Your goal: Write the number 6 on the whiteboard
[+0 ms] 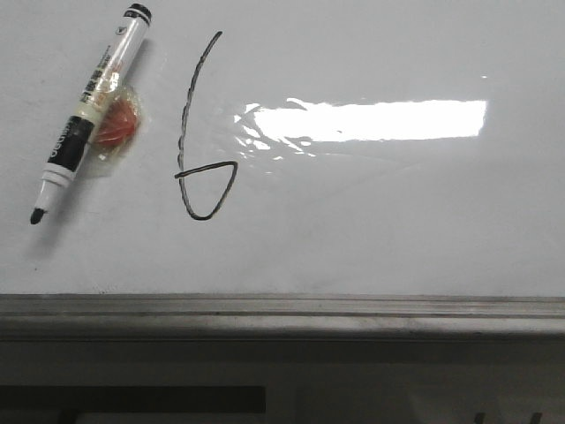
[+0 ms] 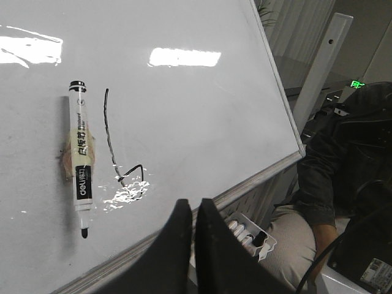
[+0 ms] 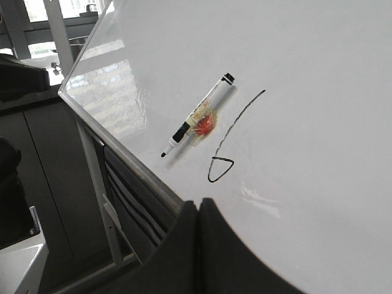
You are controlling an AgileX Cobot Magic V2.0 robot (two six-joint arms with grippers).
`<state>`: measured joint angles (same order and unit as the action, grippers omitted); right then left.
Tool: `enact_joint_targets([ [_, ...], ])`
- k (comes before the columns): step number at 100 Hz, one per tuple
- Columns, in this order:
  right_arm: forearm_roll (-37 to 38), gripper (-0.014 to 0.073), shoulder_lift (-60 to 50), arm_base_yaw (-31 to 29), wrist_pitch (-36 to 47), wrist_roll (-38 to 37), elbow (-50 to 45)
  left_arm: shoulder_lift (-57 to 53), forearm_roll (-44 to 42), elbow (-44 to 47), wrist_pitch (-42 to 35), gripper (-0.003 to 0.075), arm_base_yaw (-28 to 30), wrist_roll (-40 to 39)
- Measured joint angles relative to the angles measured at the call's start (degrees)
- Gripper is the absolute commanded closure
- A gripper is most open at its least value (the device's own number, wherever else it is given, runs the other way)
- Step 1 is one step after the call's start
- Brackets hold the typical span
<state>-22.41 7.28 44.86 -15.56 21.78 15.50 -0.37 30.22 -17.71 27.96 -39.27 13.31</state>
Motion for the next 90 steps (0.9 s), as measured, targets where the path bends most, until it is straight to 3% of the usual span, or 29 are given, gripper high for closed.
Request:
enact_joint_targets([
  [43,0.0,0.0655,0.0,0.0,0.0,-0.1,0.0,0.0,-0.1,0.2,0.0,0.0739,0.0,0.0],
  [56,0.0,0.0655,0.0,0.0,0.0,-0.1,0.0,0.0,-4.4,1.5,-1.3,0.0739,0.3,0.0],
  [70,0.0,0.0655,0.0,0.0,0.0,-0.1,0.0,0.0,-11.3,5.3,-12.3,0.0739,3.7,0.0],
  [90,0.0,0.0655,0.0,0.0,0.0,-0.1,0.0,0.0,-15.8,14.9,-37.6,0.0739,12.8,-0.1],
])
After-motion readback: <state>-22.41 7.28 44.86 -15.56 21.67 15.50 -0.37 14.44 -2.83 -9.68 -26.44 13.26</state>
